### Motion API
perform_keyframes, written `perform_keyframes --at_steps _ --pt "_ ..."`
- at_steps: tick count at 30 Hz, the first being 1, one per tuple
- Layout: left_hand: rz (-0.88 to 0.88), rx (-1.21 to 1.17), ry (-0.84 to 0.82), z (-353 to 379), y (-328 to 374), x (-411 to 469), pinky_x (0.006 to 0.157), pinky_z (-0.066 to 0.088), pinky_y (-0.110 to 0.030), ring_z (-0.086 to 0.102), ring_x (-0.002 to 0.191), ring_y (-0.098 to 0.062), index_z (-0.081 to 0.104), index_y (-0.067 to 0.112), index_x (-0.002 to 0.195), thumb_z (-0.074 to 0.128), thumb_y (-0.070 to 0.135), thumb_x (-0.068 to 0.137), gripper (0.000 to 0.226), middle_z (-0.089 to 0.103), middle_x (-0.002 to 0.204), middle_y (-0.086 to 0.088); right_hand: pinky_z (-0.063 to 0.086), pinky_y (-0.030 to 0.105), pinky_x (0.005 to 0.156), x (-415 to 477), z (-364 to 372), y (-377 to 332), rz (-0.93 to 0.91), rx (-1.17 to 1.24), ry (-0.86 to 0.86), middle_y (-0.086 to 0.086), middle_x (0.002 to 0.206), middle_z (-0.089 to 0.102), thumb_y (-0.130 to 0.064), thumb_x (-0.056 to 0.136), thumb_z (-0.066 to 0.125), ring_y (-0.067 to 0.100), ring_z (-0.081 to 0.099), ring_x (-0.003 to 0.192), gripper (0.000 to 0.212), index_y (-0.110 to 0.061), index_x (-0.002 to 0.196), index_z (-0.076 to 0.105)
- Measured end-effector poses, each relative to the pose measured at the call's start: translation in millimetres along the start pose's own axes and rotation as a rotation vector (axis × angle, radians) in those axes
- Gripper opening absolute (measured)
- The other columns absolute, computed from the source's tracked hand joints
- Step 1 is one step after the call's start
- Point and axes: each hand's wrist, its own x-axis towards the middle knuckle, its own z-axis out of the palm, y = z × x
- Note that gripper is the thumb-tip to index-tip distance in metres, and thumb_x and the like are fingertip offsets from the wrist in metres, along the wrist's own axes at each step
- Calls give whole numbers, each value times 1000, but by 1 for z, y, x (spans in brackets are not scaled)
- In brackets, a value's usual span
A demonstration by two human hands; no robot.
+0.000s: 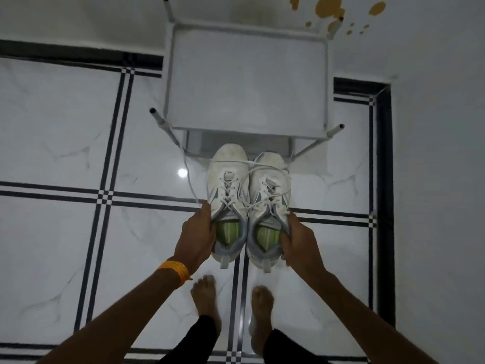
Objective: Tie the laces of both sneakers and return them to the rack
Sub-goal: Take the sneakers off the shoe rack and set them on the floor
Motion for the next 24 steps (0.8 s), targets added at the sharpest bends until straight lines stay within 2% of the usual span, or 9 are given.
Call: perform_keyframes --at_steps 3,7,12,14,17,19,21,23,24 --pt "-29 -17 -28 46 -38 12 92 57 -36 65 93 -17 53 13 116 48 35 97 29 68 108 -5 44 13 54 19 28 40 17 -26 -42 2 88 60 -7 98 46 17 58 68 40 -10 137 47" --pt "22 35 -12 118 -93 55 88 56 -37 67 94 -25 51 8 121 47 30 99 31 68 108 -11 49 23 60 71 76 106 -11 -104 -8 10 88 64 -4 97 44 23 61 67 32 -4 129 51" --pt "114 76 10 197 -167 114 85 57 -42 68 94 -32 52 4 119 47 23 98 29 69 106 -16 54 30 55 133 143 189 -32 -154 7 11 85 63 -7 97 43 32 65 71 29 -3 124 51" --pt "157 97 42 222 -194 129 83 55 -34 68 93 -31 54 3 117 49 21 97 27 70 104 -16 58 41 64 151 167 217 -40 -170 36 17 91 66 -8 97 44 37 67 77 31 -3 126 50" --pt "202 70 107 247 -219 137 80 49 -25 64 86 -22 55 4 116 50 19 97 25 69 102 -13 56 38 66 163 198 251 -34 -172 68 18 96 67 -9 96 47 37 67 80 35 -4 131 48" --pt "230 60 151 257 -228 141 75 52 -24 56 76 -11 55 8 110 50 18 97 18 66 92 -6 53 33 67 169 212 261 -27 -143 91 15 104 68 -13 96 50 32 67 83 36 -7 132 48" --pt "252 85 155 253 -230 143 58 41 -12 49 65 -5 51 16 103 51 30 96 16 56 78 6 52 34 72 167 209 253 -19 -231 109 15 127 60 -28 96 54 28 65 94 53 -12 143 37" --pt "283 152 191 240 -234 143 53 32 -13 49 65 -6 51 22 113 47 48 95 32 53 77 11 46 34 73 159 196 237 -47 -436 263 10 141 45 -44 94 54 28 61 103 74 -16 153 19" --pt "315 193 243 232 -236 143 55 37 -18 52 68 -8 51 23 122 44 52 94 40 55 81 9 43 31 71 156 189 224 -129 -488 387 8 141 43 -44 94 53 26 61 97 72 -16 152 21"
